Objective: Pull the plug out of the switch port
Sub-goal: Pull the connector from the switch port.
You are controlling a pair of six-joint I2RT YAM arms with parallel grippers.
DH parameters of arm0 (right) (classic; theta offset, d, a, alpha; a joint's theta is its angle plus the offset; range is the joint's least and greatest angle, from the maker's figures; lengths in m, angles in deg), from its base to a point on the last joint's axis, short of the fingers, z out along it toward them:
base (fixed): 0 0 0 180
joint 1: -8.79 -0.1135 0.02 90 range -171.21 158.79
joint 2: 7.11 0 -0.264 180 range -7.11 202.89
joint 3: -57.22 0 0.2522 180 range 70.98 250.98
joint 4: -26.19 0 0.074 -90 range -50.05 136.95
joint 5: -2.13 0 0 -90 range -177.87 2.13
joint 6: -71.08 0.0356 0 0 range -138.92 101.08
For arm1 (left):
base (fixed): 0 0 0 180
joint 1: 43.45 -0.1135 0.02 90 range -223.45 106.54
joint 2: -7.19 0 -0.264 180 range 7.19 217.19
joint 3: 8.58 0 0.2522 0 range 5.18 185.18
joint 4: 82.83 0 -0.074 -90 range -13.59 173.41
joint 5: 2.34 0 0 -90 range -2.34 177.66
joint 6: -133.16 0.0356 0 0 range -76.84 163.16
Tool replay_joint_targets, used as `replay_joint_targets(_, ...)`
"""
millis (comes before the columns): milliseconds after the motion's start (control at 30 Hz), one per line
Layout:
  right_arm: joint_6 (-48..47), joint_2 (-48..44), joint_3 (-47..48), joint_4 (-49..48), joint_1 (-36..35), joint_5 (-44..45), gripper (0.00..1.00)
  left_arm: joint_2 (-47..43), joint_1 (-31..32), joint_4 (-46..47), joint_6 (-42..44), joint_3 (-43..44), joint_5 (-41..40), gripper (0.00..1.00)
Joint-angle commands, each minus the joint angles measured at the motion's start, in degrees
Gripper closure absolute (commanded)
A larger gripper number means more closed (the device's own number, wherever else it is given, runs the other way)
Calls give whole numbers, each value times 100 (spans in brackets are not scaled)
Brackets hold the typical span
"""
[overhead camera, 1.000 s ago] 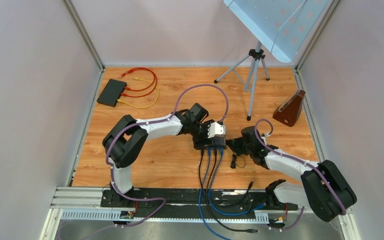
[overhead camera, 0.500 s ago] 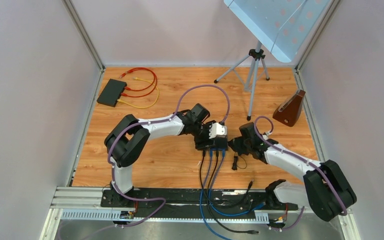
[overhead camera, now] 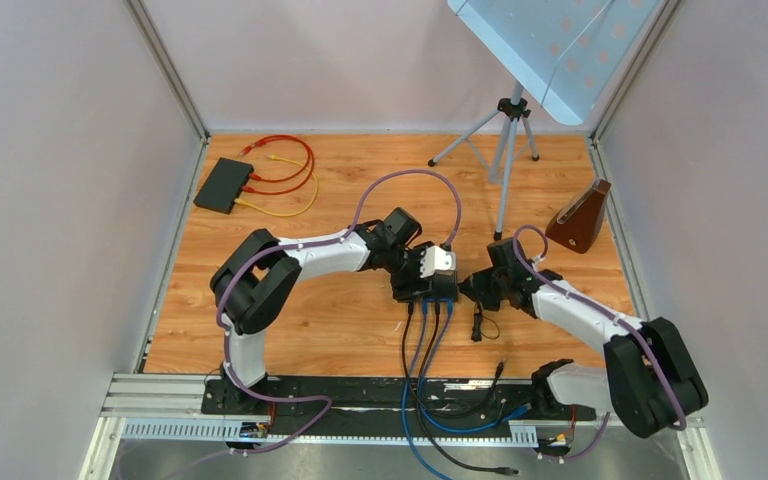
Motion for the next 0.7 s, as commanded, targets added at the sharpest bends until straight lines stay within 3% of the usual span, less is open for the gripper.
replay_joint_targets(0,-1554,514,1091,367,-165,55,100,339,-13,-910,-105,-183,-166,57)
replay_joint_targets(67,-1394,675,1410,1194,-306,859,100,345,-13,-1047,-143,-77,-197,58)
replay_joint_targets(100,-1127,622,1214,1115,-179,735,100,342,-11,-1117,-155,-21,-213,58)
replay_joint_targets(200,-245,109,-117,-948,196,-912,100,328,-18,-1149,-175,5,-232,58)
replay_joint_targets(267,317,-320,-843,-2343,177,-1088,100,336,-14,-1139,-202,3,-222,58)
replay_joint_targets(300,315,-549,-895,-2380,145,-892,100,341,-13,-1139,-227,-3,-217,58)
replay_joint_targets(367,-99,-1079,-509,-1360,58,71,100,346,-18,-1127,-243,-15,-200,58)
replay_joint_targets(467,-632,-1155,400,489,-19,1554,100,396,-13,-1223,-175,45,-117,58)
replay_joint_targets(533,-854,-1075,536,608,233,1228,100,444,-13,-1275,-140,96,-121,58)
replay_joint_targets(600,-875,-967,178,-11,628,2,100,504,-13,-1300,-134,133,-121,59)
replay_joint_targets(667,-687,-847,20,-315,685,-587,100,519,-14,-1289,-137,125,-109,59)
